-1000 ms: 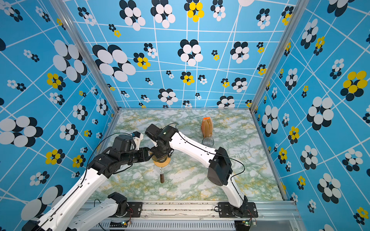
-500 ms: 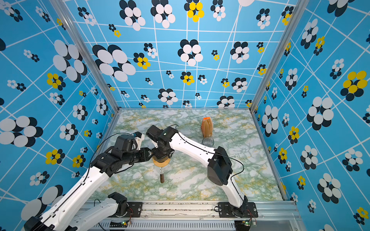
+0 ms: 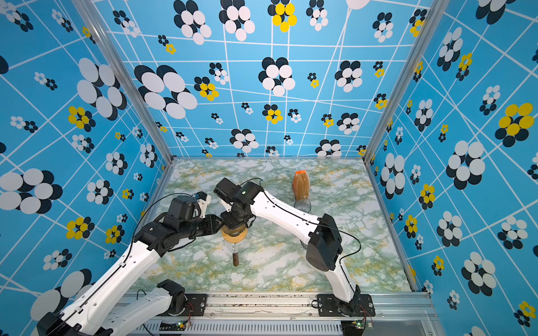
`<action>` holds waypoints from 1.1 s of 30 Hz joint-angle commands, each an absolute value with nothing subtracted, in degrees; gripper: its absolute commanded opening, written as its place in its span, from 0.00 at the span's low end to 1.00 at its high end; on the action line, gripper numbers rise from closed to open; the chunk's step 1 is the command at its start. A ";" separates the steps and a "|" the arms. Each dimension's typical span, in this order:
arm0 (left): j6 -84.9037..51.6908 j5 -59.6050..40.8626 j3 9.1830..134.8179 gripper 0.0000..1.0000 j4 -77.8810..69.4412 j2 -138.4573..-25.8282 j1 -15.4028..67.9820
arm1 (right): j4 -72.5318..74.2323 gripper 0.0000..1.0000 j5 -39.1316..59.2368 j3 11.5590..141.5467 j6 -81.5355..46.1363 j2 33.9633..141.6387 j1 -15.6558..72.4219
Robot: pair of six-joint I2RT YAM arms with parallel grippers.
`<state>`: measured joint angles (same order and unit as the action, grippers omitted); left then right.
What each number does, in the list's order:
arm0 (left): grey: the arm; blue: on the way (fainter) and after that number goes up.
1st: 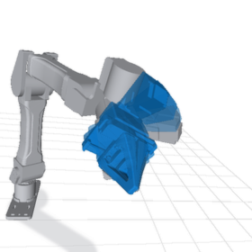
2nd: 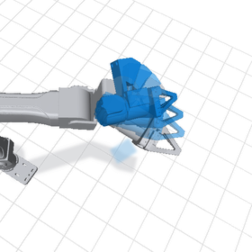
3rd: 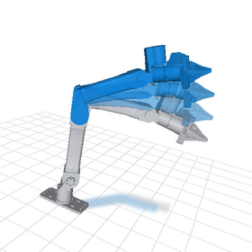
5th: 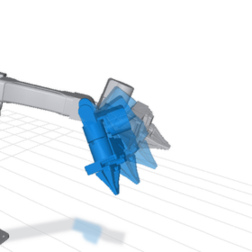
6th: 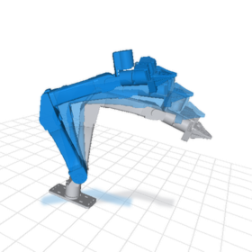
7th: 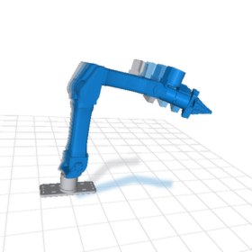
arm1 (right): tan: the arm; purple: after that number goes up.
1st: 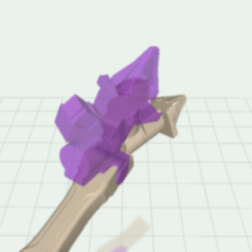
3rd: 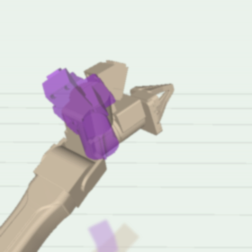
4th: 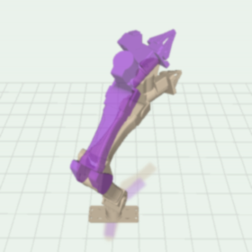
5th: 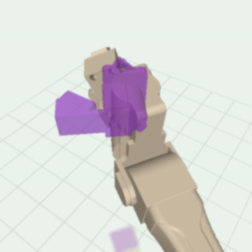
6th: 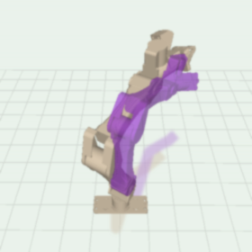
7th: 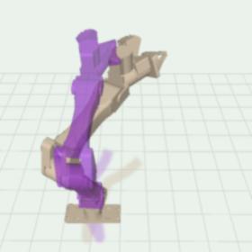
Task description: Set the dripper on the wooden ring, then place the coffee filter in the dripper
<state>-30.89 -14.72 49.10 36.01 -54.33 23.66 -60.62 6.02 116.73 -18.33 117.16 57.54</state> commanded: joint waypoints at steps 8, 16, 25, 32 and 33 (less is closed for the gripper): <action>-30.87 -14.50 48.34 0.30 35.51 -54.57 23.93 | -59.58 0.25 4.54 114.56 -21.01 107.64 56.18; -30.94 -14.53 48.25 0.30 35.60 -54.22 23.91 | -58.34 0.33 -1.63 106.80 -26.57 102.37 54.49; -31.15 -14.81 48.08 0.30 35.24 -54.14 24.00 | -53.03 0.35 1.10 100.03 -29.50 101.63 53.81; -31.31 -14.72 47.74 0.30 35.11 -54.14 24.01 | -49.62 0.35 3.05 98.38 -30.59 103.22 53.37; -31.35 -14.61 47.62 0.30 35.16 -54.14 23.99 | -49.54 0.35 3.39 98.44 -30.67 103.44 53.35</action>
